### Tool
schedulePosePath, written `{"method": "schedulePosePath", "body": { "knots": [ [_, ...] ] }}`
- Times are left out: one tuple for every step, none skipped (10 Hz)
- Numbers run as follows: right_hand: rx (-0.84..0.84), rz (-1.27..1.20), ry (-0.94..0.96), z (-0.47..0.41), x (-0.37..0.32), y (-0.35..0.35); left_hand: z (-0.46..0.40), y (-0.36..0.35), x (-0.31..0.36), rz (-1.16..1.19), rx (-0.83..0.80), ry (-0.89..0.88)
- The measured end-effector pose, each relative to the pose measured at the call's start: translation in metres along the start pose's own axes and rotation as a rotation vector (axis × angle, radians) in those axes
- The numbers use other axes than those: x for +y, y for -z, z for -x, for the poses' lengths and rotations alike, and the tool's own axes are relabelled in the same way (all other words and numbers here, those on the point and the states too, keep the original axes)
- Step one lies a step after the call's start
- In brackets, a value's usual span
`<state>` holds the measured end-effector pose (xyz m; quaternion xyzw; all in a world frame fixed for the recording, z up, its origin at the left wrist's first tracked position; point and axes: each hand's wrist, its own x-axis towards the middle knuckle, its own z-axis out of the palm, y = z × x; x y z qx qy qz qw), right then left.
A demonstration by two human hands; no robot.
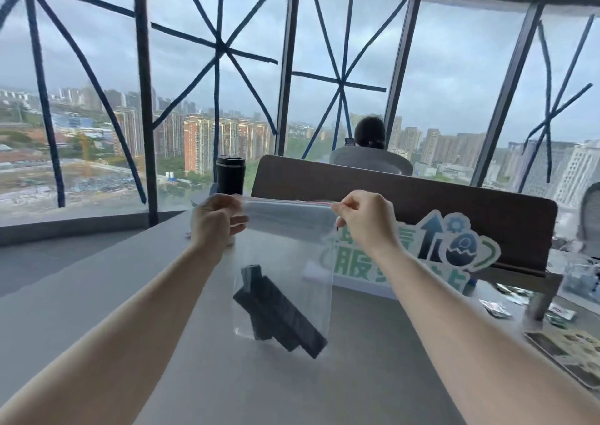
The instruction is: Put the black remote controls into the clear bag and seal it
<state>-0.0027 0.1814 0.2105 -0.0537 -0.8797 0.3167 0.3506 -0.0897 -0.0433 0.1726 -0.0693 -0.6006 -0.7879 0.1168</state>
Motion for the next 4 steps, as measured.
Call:
{"method": "schedulePosePath", "body": {
  "knots": [
    [0.038,-0.056,0.062,-0.017,-0.012,-0.034,-0.039,0.021,-0.005,0.030,0.056,-0.030],
    [0.006,-0.081,0.055,-0.004,-0.003,-0.068,-0.055,0.046,-0.033,0.052,0.049,-0.013],
    [-0.158,-0.035,-0.031,0.025,0.020,-0.102,-0.049,0.067,-0.074,0.031,0.065,0.076],
    [-0.359,0.014,-0.059,0.060,0.035,-0.120,-0.024,0.088,-0.116,-0.047,0.065,0.158]
  ]
}}
